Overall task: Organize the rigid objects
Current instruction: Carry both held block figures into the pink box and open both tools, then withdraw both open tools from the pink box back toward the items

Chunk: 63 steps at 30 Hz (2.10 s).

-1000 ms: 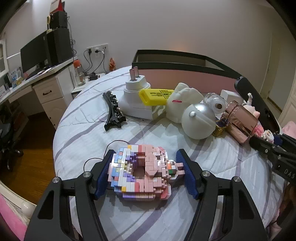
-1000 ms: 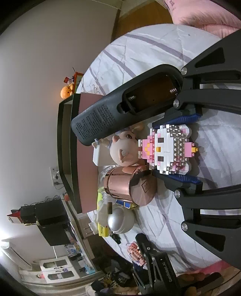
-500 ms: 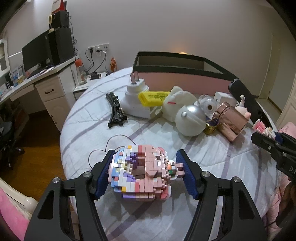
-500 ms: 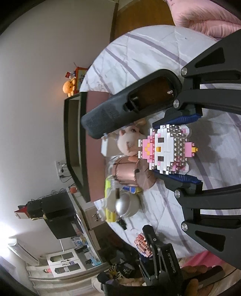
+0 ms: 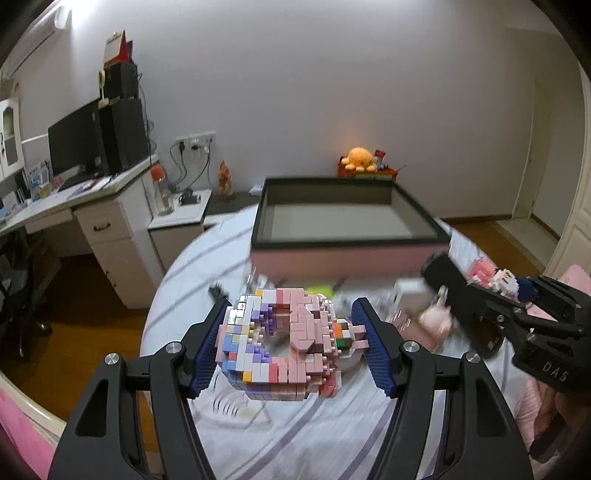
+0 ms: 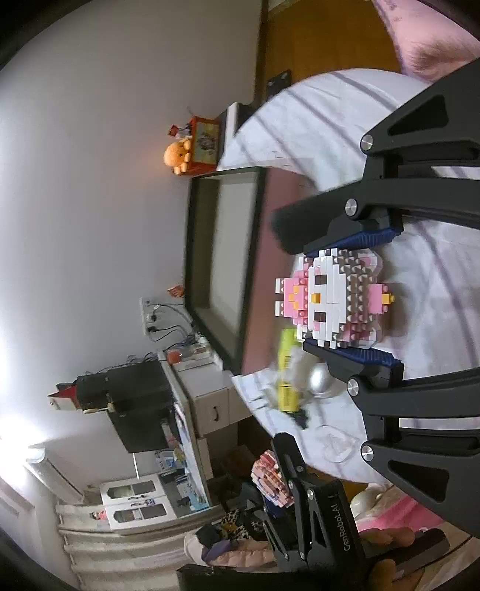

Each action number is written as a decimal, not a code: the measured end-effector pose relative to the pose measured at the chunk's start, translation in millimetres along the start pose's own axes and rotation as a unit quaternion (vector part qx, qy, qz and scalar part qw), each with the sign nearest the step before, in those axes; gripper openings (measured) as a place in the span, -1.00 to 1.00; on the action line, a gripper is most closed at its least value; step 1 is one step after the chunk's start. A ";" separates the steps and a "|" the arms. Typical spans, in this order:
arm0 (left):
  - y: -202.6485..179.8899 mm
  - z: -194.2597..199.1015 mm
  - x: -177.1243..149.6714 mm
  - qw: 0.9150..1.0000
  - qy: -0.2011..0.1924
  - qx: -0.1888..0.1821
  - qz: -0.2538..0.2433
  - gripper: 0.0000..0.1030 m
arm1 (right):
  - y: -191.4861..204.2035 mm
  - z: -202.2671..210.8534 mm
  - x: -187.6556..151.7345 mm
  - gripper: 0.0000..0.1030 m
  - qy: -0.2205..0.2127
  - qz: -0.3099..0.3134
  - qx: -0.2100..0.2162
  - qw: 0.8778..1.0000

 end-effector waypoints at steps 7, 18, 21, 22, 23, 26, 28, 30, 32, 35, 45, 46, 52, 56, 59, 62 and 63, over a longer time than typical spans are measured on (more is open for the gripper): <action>-22.5 -16.1 52.1 1.000 -0.021 -0.019 -0.013 0.32 | -11.3 -9.2 44.5 -0.13 -0.018 0.016 -0.004 1.000; -26.6 -111.7 107.5 0.999 0.020 -0.049 -0.013 0.32 | -45.5 -86.3 89.4 -0.13 0.029 0.024 0.004 0.999; -22.4 -150.3 104.9 0.997 0.054 -0.055 -0.005 0.32 | -51.6 -115.4 89.1 -0.13 0.059 0.030 0.006 0.998; -22.2 -158.8 102.5 0.997 0.062 -0.056 -0.003 0.32 | -52.6 -125.7 86.6 -0.13 0.073 0.033 0.005 0.997; -22.7 -167.6 99.5 0.996 0.071 -0.057 -0.004 0.32 | -53.3 -134.0 84.8 -0.13 0.083 0.034 0.007 0.996; -23.6 -190.5 86.3 0.994 0.099 -0.053 -0.006 0.32 | -58.3 -163.3 69.9 -0.13 0.130 0.032 0.013 0.991; -22.5 -203.0 76.3 0.992 0.117 -0.054 -0.007 0.32 | -62.3 -179.4 59.6 -0.13 0.159 0.033 0.010 0.987; -22.3 -212.2 65.6 0.989 0.134 -0.054 -0.010 0.32 | -66.5 -188.8 49.0 -0.13 0.182 0.034 0.003 0.983; -22.4 -217.8 56.5 0.988 0.146 -0.051 -0.015 0.32 | -70.2 -192.4 42.2 -0.13 0.201 0.035 -0.002 0.979; -25.5 -222.8 49.2 0.986 0.160 -0.050 -0.014 0.33 | -75.3 -195.8 33.7 -0.12 0.226 0.037 -0.004 0.973; -10.6 -199.6 60.0 0.989 0.144 -0.037 -0.003 0.54 | -78.5 -182.8 41.2 0.09 0.216 0.014 0.006 0.976; -9.0 -190.9 64.2 0.991 0.132 -0.035 -0.002 0.56 | -77.2 -177.7 44.6 0.12 0.207 0.014 0.002 0.978; 6.5 -120.5 78.9 0.998 0.051 -0.015 0.018 0.98 | -62.5 -120.8 70.5 0.65 0.129 0.010 -0.011 0.992; 16.1 -70.0 72.6 1.000 0.007 0.006 0.030 0.99 | -42.9 -75.2 76.2 0.65 0.083 0.009 0.000 0.997; 27.2 -36.2 65.2 0.998 -0.017 0.056 0.025 0.99 | -29.7 -41.1 78.1 0.65 0.038 0.014 -0.002 0.999; 36.2 0.9 54.8 0.994 -0.051 0.089 0.025 0.99 | -21.8 -2.5 76.4 0.68 -0.015 0.002 0.013 1.000; 38.8 12.2 50.4 0.994 -0.057 0.094 0.028 0.99 | -18.2 11.7 75.3 0.70 -0.037 -0.004 0.016 0.999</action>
Point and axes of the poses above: each gripper's, at about its wrist camera, not at the fingertips, and z roughly against the way its jaws point, y to its left, x to its top, the point moved 10 cm from there along -z, roughly the way its jaws point
